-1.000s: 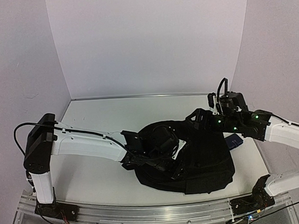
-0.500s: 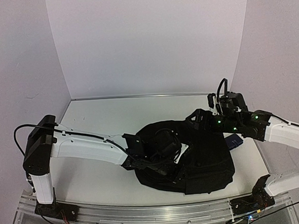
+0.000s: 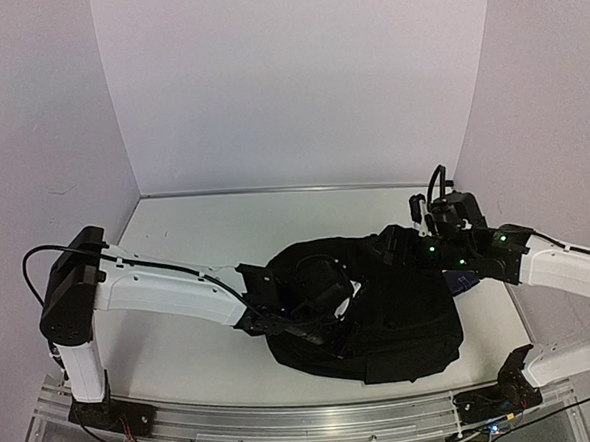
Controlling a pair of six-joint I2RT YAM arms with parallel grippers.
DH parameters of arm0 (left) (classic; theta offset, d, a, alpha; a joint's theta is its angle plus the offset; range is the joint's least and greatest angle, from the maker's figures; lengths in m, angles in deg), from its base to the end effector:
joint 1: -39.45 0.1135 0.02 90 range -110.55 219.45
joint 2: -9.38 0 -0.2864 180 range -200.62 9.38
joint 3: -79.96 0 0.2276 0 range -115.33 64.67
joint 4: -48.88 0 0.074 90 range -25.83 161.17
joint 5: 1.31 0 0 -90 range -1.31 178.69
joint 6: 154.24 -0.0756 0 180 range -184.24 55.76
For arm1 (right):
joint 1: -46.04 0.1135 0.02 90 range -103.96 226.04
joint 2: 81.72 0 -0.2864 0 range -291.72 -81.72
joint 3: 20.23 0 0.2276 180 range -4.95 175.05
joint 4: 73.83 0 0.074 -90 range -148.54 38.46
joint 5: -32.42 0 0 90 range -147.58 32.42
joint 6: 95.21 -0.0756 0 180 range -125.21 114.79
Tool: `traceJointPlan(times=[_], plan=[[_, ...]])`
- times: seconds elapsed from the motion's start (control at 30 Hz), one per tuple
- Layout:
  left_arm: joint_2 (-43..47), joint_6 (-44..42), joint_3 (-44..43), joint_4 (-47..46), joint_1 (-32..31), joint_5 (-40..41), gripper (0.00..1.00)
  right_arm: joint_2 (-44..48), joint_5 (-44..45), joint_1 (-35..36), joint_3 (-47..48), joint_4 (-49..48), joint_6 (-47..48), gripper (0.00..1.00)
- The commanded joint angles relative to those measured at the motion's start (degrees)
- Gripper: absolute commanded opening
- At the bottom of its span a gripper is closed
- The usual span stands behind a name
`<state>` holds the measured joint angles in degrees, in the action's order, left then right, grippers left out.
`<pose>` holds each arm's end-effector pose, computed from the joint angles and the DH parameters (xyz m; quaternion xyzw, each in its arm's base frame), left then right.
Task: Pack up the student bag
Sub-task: Zip the student bag at the center of the board.
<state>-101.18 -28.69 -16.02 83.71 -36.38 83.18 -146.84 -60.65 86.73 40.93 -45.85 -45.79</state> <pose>0.1002 -0.4264 0.2110 0.3382 0.8738 -0.3116 0.1580 0.1895 0.1683 0.2785 -0.0138 0.8740 0.3337 0.3529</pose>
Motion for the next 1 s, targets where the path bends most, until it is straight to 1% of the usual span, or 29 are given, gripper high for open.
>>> traceJointPlan(times=[0.0, 0.3, 0.53, 0.67, 0.77, 0.83, 0.9, 0.97], plan=[[5.4, 2.3, 2.1, 1.4, 0.3, 4.9, 0.0, 0.7, 0.6, 0.2, -1.7, -1.4, -1.2, 0.98], [12.3, 4.3, 8.7, 4.6, 2.9, 10.9, 0.0, -0.1, 1.8, 0.1, -3.5, -1.3, -2.4, 0.98], [17.5, 4.9, 13.6, 3.3, 4.8, 10.5, 0.0, -1.8, 2.2, 0.1, -3.9, -1.4, -2.6, 0.98], [19.3, 5.1, 16.1, 2.6, 6.4, 10.3, 0.0, -1.1, -0.8, 0.1, -3.4, -2.8, 0.1, 0.98], [21.7, 5.2, 19.3, 1.0, 9.1, 9.0, 0.0, 0.7, -4.6, 0.6, -2.4, -4.2, 5.0, 0.97], [23.6, 5.0, 21.3, -0.7, 11.2, 7.1, 0.0, 2.7, -7.5, 2.9, -1.4, -5.4, 9.5, 0.96], [25.0, 4.4, 22.9, -2.7, 12.7, 4.4, 0.0, 3.9, -6.0, 8.0, 0.6, -6.0, 13.2, 0.97], [26.2, 4.0, 24.0, -4.2, 14.0, 3.0, 0.0, 2.1, -3.4, 13.9, 3.1, -5.4, 16.2, 0.97]])
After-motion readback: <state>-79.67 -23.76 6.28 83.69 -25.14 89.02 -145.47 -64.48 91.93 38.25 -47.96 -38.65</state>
